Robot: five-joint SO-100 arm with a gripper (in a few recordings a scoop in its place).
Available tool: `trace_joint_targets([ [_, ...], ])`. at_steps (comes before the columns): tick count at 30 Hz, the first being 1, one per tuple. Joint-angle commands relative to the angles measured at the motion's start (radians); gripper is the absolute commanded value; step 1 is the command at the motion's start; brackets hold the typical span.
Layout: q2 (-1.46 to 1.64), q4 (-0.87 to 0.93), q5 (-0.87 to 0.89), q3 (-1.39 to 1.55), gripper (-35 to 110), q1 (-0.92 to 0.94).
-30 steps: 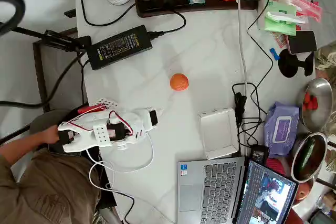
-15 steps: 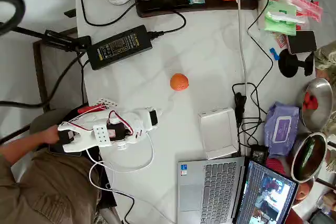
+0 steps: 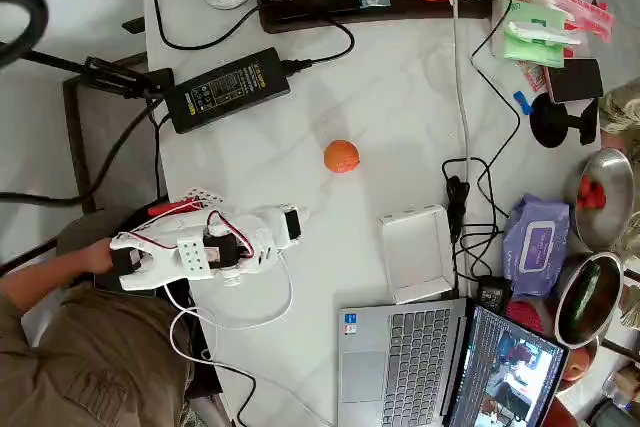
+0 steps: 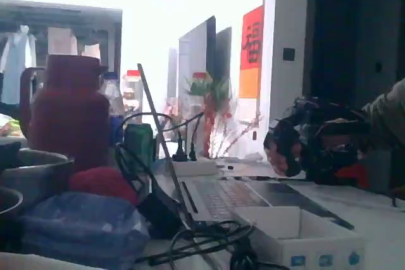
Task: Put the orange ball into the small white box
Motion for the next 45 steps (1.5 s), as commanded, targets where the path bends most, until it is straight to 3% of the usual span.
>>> trace_joint_targets([
  [1,0.009,0.005,-0.008,-0.017,0,-0.003],
  [34,-0.009,0.006,0.006,-0.68,0,0.0],
  [45,-0.272,0.023,0.011,-0.856,0,-0.018],
])
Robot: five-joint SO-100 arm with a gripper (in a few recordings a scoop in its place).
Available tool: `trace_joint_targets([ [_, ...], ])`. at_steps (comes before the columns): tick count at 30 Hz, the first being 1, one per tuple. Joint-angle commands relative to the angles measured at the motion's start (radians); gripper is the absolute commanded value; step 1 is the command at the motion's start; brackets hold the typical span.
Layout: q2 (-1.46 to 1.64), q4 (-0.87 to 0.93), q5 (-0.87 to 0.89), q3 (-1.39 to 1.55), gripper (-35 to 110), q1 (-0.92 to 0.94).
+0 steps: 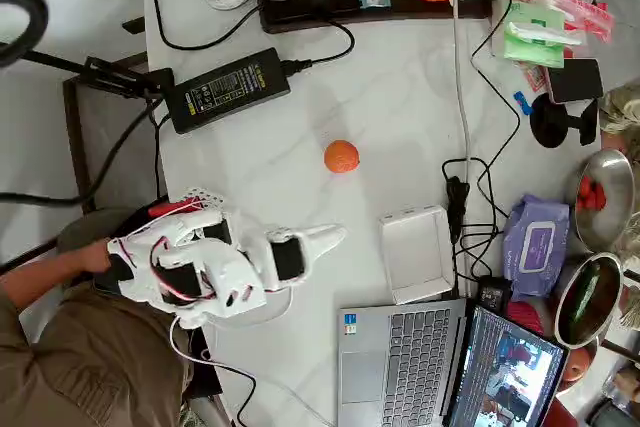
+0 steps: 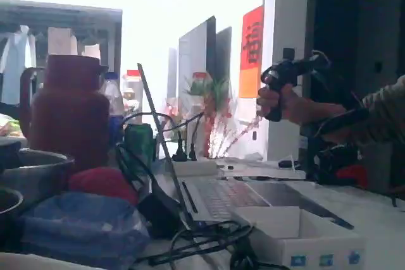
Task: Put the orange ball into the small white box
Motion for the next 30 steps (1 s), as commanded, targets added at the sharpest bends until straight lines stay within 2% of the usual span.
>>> trace_joint_targets([
  [1,-0.078,0.018,0.006,-0.118,0,-0.012],
  [11,-0.328,0.098,0.006,-0.227,0,-0.021],
  [21,-0.439,0.16,0.005,-0.225,0,-0.394],
  [26,-0.457,0.16,0.005,-0.222,0,-0.443],
  [30,-0.586,0.16,0.005,-0.224,0,-0.443],
])
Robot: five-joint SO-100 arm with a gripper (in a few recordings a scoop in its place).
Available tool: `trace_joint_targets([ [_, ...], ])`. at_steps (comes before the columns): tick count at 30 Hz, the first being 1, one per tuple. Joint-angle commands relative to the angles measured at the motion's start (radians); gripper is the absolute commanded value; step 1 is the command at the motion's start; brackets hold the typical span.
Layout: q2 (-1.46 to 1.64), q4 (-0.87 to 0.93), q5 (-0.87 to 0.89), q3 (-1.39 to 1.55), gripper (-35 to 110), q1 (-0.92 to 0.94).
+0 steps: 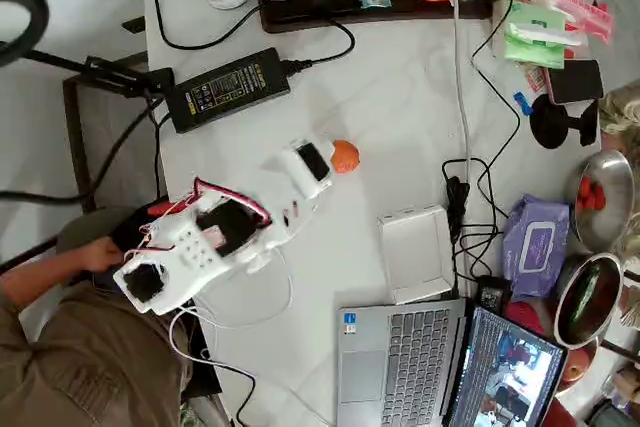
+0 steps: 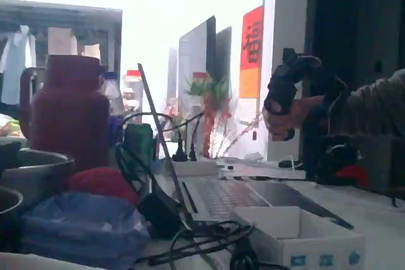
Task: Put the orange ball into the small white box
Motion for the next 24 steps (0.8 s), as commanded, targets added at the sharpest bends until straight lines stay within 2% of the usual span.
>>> trace_joint_targets([
  [1,-0.075,0.005,0.002,-0.012,0,-0.026],
  [15,-0.245,-0.011,-0.002,-0.011,0,-0.002],
  [24,-0.247,-0.011,-0.003,-0.011,0,0.172],
])
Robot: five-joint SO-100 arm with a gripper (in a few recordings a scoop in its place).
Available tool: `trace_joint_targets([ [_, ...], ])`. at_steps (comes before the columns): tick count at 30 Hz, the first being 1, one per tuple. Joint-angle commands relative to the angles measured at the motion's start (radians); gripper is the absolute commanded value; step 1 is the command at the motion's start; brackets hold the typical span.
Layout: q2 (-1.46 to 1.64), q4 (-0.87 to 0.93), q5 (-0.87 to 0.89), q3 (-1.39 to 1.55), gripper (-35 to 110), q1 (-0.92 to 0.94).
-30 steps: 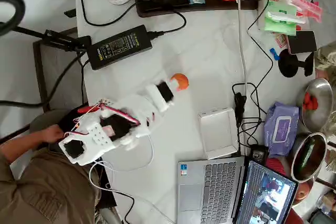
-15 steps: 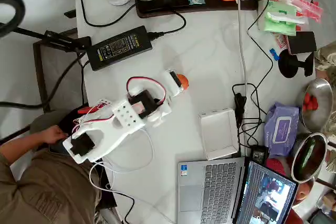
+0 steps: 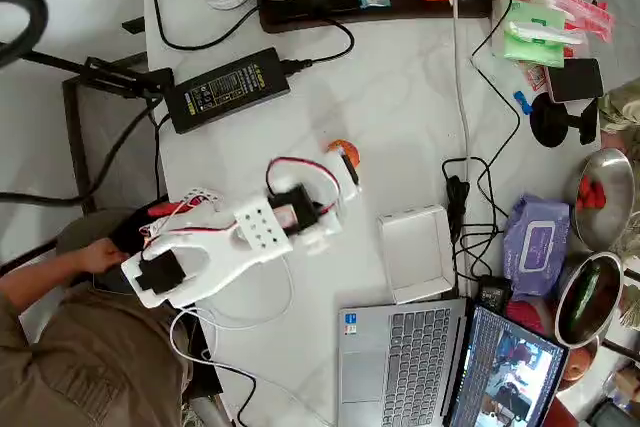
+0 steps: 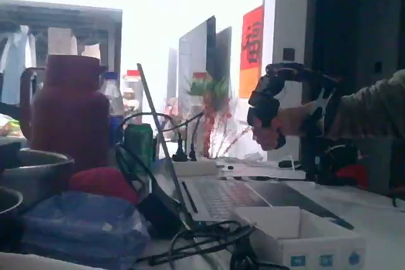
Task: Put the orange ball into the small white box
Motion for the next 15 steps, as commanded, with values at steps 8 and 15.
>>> trace_joint_targets([
  [8,0.015,-0.006,-0.012,-0.012,0,0.002],
  [15,-0.118,-0.009,-0.011,-0.017,0,-0.015],
])
